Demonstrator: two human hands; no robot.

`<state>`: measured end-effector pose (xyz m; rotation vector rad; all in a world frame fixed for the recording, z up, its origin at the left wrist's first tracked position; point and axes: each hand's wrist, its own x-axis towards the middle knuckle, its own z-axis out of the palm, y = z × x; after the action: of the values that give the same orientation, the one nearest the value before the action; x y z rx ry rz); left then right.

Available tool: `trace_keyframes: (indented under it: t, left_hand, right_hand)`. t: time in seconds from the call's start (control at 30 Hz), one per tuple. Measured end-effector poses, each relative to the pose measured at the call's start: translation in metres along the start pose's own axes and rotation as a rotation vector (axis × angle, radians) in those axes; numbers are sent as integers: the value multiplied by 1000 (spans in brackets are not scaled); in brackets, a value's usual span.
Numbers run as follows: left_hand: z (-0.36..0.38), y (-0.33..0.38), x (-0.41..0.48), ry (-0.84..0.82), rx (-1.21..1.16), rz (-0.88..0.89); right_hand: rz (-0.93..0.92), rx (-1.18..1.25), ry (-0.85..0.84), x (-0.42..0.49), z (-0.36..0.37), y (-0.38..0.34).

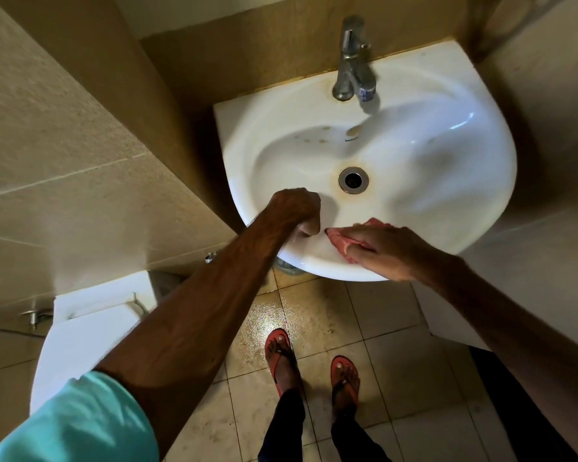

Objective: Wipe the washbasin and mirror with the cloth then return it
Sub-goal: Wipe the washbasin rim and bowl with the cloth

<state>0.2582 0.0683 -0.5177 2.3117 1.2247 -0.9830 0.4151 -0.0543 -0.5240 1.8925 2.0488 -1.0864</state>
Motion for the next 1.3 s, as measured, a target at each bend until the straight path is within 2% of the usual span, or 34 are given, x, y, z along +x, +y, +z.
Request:
trace_keyframes:
  t: [0.1,0.23,0.43,0.63,0.93,1.13,1.23,1.3]
  left_hand:
    - [0,0,1,-38,4,6]
    - [1,0,3,-54,4,14]
    - [3,2,10,-70,14,-4]
    - [13,3,15,-22,23,-9]
    - [18,1,15,-27,-19,-14]
    - [17,0,12,-42,-36,-1]
    - [17,2,15,-40,-23,-4]
    - [16,3,16,-53,12,1]
  right_hand:
    - [-9,3,-73,-23,-10,-5]
    - [13,-22,-89,-6,-8,3]
    - [32,-209,53,70,15,39]
    - [110,-213,205,104,21,40]
    - [-82,-72,170,1,9,18]
    - [-284,62,168,-49,11,13]
    - [-306,-32,271,-46,25,13]
    - [-359,-68,404,-41,37,3]
